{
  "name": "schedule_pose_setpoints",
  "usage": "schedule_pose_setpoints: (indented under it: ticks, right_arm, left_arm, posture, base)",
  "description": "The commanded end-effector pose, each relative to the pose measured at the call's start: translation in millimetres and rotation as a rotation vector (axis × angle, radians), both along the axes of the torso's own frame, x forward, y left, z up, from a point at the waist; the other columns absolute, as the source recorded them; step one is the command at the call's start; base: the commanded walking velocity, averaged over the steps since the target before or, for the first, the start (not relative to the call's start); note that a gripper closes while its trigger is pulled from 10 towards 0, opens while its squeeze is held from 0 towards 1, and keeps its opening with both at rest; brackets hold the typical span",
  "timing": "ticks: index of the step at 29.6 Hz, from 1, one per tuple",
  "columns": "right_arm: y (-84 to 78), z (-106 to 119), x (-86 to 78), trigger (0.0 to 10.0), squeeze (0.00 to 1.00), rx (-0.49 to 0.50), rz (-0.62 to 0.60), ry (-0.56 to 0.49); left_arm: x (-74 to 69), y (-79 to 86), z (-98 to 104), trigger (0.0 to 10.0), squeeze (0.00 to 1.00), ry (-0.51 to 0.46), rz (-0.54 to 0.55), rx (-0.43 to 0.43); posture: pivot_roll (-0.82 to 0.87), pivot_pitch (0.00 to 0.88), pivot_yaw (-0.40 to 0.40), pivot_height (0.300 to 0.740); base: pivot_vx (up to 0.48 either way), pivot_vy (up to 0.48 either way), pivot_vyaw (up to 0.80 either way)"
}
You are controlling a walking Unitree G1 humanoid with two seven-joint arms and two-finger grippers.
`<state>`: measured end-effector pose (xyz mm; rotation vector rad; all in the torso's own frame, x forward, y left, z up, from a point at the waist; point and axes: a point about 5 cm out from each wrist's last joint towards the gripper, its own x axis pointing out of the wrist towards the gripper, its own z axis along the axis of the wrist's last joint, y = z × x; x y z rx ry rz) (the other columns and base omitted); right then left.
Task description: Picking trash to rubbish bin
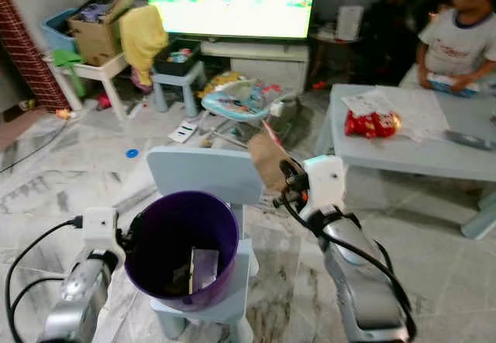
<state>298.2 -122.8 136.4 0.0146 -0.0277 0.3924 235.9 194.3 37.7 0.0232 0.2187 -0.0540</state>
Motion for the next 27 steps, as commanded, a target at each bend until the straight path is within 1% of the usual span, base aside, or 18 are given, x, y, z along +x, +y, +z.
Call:
schedule_pose_setpoints:
  ticks: [1, 3, 4, 6, 7, 8, 10, 12, 13, 14, 17, 19, 21, 23, 24, 25, 26, 27]
  right_arm:
    - [11.2, -6.7, 10.5, 0.0, 0.00, 0.018, 0.039, 0.019]
    - [16.4, -9.1, 16.4, 0.0, 0.00, 0.037, 0.052, 0.039]
    - [24.9, -14.6, 22.1, 0.0, 0.00, 0.055, 0.088, 0.076]
    - [29.1, -17.3, 24.3, 0.0, 0.00, 0.055, 0.105, 0.088]
    - [35.8, -25.8, 26.4, 0.0, 0.00, 0.071, 0.127, 0.137]
    - [39.9, -30.7, 26.9, 0.0, 0.00, 0.074, 0.146, 0.161]
    - [48.3, -41.8, 25.2, 0.0, 0.00, 0.051, 0.188, 0.199]
    - [59.1, -61.4, 19.6, 0.0, 0.00, -0.016, 0.261, 0.271]
    - [59.1, -61.4, 19.6, 0.0, 0.00, -0.016, 0.261, 0.271]
    - [66.5, -79.6, 12.7, 0.0, 0.00, -0.091, 0.320, 0.336]
    - [71.8, -93.9, 5.5, 0.0, 0.00, -0.162, 0.369, 0.386]
    - [73.3, -100.0, 2.9, 0.0, 0.00, -0.180, 0.381, 0.415]
    - [73.5, -103.7, 1.9, 0.0, 0.00, -0.220, 0.385, 0.410]
    - [74.1, -105.2, 2.0, 0.0, 0.00, -0.223, 0.383, 0.407]
    - [75.7, -104.6, 2.6, 0.8, 0.00, -0.207, 0.385, 0.399]
    - [76.6, -104.4, 2.8, 1.1, 0.00, -0.203, 0.388, 0.396]
    - [77.4, -104.1, 2.9, 3.8, 1.00, -0.194, 0.388, 0.396]
    - [78.2, -103.8, 3.0, 9.5, 1.00, -0.188, 0.388, 0.396]
  left_arm:
    - [-10.9, -5.4, 16.1, 10.0, 1.00, -0.042, -0.059, -0.001]
    - [-19.3, -5.0, 18.3, 10.0, 1.00, -0.050, -0.077, 0.022]
    - [-29.7, -2.5, 17.5, 10.0, 1.00, -0.034, -0.092, 0.053]
    - [-34.4, -0.8, 16.3, 10.0, 1.00, -0.020, -0.096, 0.062]
    - [-42.2, 5.3, 12.6, 10.0, 1.00, 0.011, -0.078, 0.058]
    - [-46.0, 7.9, 12.1, 10.0, 1.00, 0.025, -0.071, 0.057]
    - [-52.5, 11.5, 10.8, 10.0, 1.00, 0.049, -0.068, 0.058]
    - [-59.7, 12.6, 9.0, 10.0, 1.00, 0.093, -0.073, 0.038]
    - [-59.7, 12.6, 9.0, 10.0, 1.00, 0.093, -0.073, 0.038]
    - [-68.2, 12.9, 4.1, 10.0, 1.00, 0.141, -0.083, 0.030]
    - [-72.6, 14.7, 1.1, 10.0, 1.00, 0.152, -0.083, 0.039]
    - [-74.2, 15.6, -2.2, 10.0, 0.99, 0.168, -0.081, 0.025]
    - [-75.8, 16.0, -7.4, 10.0, 0.99, 0.188, -0.082, 0.001]
    - [-77.0, 16.1, -13.8, 10.0, 1.00, 0.208, -0.103, -0.013]
    - [-77.6, 17.0, -20.6, 10.0, 1.00, 0.231, -0.119, -0.021]
    - [-77.6, 17.4, -22.2, 10.0, 1.00, 0.237, -0.121, -0.021]
    - [-77.1, 17.9, -23.7, 10.0, 1.00, 0.238, -0.120, -0.021]
    - [-76.2, 18.2, -25.4, 10.0, 1.00, 0.239, -0.116, -0.023]
  posture:
    - [0.10, 0.000, 0.022, 0.740]
    - [0.12, 0.000, 0.021, 0.740]
    - [0.13, 0.000, 0.020, 0.740]
    - [0.14, 0.000, 0.020, 0.740]
    - [0.15, 0.000, 0.021, 0.740]
    - [0.16, 0.000, 0.021, 0.740]
    - [0.17, 0.000, 0.021, 0.740]
    - [0.17, 0.000, 0.021, 0.740]
    - [0.17, 0.000, 0.021, 0.740]
    - [0.18, 0.000, 0.022, 0.740]
    - [0.18, 0.000, 0.025, 0.740]
    - [0.19, 0.000, 0.027, 0.740]
    - [0.19, 0.000, 0.028, 0.740]
    - [0.18, 0.000, 0.031, 0.740]
    - [0.18, 0.000, 0.032, 0.740]
    - [0.18, 0.000, 0.034, 0.740]
    - [0.18, 0.000, 0.034, 0.740]
    - [0.18, 0.000, 0.035, 0.740]
  base:
    - [0.000, 0.000, 0.00]
    - [0.000, 0.000, 0.00]
    - [0.000, 0.000, 0.00]
    - [0.000, 0.000, 0.00]
    - [0.000, 0.000, 0.00]
    - [0.000, 0.000, 0.00]
    - [0.000, 0.000, 0.00]
    - [0.000, 0.000, 0.00]
    - [0.000, 0.000, 0.00]
    - [0.000, 0.000, 0.00]
    - [0.000, 0.000, 0.00]
    - [0.000, 0.000, 0.00]
    - [0.000, 0.000, 0.00]
    - [0.000, 0.000, 0.00]
    - [0.000, 0.000, 0.00]
    - [0.000, 0.000, 0.00]
    - [0.000, 0.000, 0.00]
    - [0.000, 0.000, 0.00]
